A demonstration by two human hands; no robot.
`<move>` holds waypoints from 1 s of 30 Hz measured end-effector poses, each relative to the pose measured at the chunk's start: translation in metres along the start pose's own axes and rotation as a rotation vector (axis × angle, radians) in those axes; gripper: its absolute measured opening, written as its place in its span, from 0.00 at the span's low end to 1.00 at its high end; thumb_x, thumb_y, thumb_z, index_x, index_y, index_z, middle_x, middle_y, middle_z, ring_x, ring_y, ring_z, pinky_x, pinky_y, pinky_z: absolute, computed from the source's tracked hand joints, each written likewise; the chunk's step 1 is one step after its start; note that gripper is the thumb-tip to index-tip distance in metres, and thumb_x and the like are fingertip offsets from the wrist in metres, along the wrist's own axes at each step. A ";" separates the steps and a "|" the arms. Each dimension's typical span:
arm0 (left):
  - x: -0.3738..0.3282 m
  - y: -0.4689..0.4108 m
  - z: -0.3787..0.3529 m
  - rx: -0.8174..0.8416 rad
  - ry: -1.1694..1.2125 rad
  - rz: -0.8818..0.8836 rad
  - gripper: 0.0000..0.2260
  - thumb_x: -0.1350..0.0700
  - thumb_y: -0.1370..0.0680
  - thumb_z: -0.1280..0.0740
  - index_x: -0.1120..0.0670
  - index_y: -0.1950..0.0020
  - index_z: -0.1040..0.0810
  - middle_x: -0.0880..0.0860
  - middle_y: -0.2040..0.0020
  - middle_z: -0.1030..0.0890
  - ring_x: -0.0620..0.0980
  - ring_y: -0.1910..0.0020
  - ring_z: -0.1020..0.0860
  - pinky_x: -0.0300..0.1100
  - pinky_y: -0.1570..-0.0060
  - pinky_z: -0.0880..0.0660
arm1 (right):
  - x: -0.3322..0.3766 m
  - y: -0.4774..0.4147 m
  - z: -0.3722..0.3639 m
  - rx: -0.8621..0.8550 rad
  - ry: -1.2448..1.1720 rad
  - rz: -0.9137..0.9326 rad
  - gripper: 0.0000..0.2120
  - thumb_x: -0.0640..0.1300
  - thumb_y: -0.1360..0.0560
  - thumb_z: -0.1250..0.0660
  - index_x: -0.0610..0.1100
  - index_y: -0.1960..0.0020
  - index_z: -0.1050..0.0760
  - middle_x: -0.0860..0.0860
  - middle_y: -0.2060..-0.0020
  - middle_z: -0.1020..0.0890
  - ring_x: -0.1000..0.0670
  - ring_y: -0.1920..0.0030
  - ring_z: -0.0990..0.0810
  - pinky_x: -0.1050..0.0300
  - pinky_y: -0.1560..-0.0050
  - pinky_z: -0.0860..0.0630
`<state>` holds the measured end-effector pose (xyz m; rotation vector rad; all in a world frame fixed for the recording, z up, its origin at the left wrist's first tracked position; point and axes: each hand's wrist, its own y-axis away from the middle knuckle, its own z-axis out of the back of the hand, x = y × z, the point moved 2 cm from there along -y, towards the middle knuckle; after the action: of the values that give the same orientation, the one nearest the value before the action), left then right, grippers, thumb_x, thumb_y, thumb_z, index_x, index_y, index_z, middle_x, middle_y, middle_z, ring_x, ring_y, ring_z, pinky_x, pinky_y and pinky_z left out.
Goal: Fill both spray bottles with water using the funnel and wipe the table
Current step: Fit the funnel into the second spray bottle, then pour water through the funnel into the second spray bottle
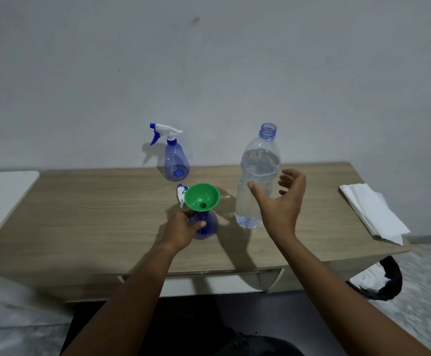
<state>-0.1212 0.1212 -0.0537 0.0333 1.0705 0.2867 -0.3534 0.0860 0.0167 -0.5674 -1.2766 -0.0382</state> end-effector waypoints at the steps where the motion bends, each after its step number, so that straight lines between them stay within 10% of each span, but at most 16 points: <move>1: 0.000 0.000 -0.001 -0.003 -0.011 0.017 0.16 0.62 0.26 0.26 0.56 0.38 0.19 0.53 0.45 0.17 0.50 0.46 0.21 0.43 0.44 0.26 | -0.001 -0.007 -0.002 0.063 -0.003 -0.027 0.38 0.52 0.38 0.17 0.51 0.35 0.34 0.52 0.40 0.25 0.51 0.41 0.24 0.54 0.43 0.24; 7: 0.000 0.000 -0.006 -0.040 -0.063 0.112 0.16 0.57 0.26 0.24 0.54 0.39 0.19 0.55 0.47 0.15 0.56 0.46 0.18 0.53 0.41 0.23 | -0.004 -0.030 -0.022 0.288 -0.032 -0.015 0.52 0.50 0.39 0.15 0.59 0.26 0.44 0.52 0.30 0.28 0.52 0.36 0.24 0.55 0.41 0.23; 19: -0.004 0.004 -0.008 -0.061 -0.058 0.130 0.17 0.58 0.25 0.26 0.55 0.37 0.20 0.55 0.44 0.16 0.55 0.44 0.19 0.50 0.40 0.24 | -0.001 -0.027 -0.031 0.157 -0.067 -0.095 0.43 0.44 0.38 0.17 0.57 0.31 0.36 0.69 0.47 0.24 0.70 0.50 0.23 0.61 0.46 0.22; 30: -0.007 0.005 -0.008 -0.042 -0.043 0.130 0.17 0.59 0.25 0.26 0.55 0.37 0.20 0.53 0.43 0.16 0.53 0.43 0.20 0.45 0.41 0.25 | 0.005 -0.010 0.006 0.171 -0.090 -0.027 0.39 0.42 0.39 0.16 0.50 0.34 0.31 0.73 0.49 0.22 0.65 0.48 0.20 0.59 0.47 0.19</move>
<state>-0.1321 0.1239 -0.0508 0.0708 1.0209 0.4240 -0.3605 0.0812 0.0263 -0.4086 -1.3598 0.0741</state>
